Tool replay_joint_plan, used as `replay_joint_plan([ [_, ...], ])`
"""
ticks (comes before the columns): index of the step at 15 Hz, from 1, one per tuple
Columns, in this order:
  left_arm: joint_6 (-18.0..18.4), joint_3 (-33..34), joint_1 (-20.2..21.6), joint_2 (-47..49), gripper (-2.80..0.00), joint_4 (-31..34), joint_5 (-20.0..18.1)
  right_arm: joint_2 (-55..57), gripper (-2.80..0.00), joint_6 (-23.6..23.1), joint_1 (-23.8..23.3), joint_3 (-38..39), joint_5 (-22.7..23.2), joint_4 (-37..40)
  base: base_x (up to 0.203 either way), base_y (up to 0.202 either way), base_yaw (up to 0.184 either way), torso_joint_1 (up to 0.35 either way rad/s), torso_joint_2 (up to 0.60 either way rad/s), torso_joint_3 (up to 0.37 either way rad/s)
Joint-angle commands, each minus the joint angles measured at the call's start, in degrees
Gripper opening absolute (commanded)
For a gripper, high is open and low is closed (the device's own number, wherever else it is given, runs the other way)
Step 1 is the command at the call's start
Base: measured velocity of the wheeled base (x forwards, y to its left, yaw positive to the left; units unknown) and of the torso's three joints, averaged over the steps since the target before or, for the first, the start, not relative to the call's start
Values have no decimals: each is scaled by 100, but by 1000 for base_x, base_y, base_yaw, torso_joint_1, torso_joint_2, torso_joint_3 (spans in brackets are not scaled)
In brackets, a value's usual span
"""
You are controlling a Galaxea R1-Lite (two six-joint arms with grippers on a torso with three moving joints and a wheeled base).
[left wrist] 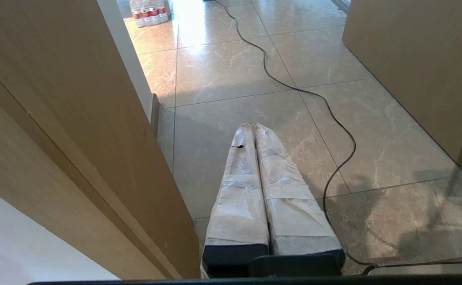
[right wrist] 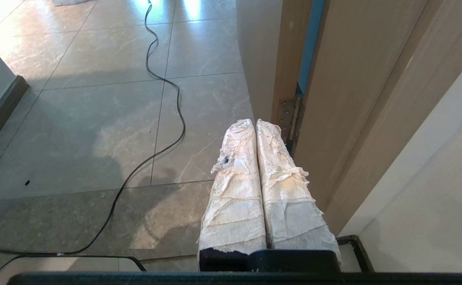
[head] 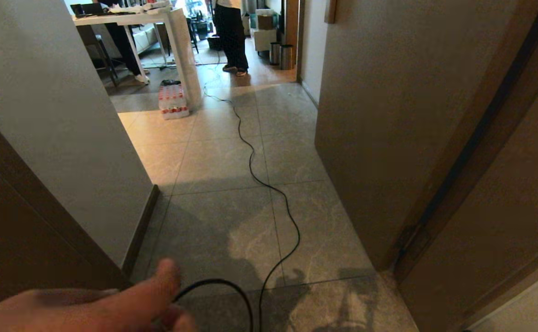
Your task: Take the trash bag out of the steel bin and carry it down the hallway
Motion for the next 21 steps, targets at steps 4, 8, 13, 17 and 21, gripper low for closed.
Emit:
replay_joint_plan([
  [4,1,62,0,0,-280,-5,1,5,-280,-4,2,0,0,-2,0,0,0,0,0,0],
  [8,1,62,0,0,-280,-5,1,5,-280,-4,2,0,0,-2,0,0,0,0,0,0],
  [13,1,62,0,0,-280,-5,1,5,-280,-4,2,0,0,-2,0,0,0,0,0,0],
  [17,1,62,0,0,-280,-5,1,5,-280,-4,2,0,0,-2,0,0,0,0,0,0],
  [21,1,62,0,0,-280,-5,1,5,-280,-4,2,0,0,-2,0,0,0,0,0,0],
])
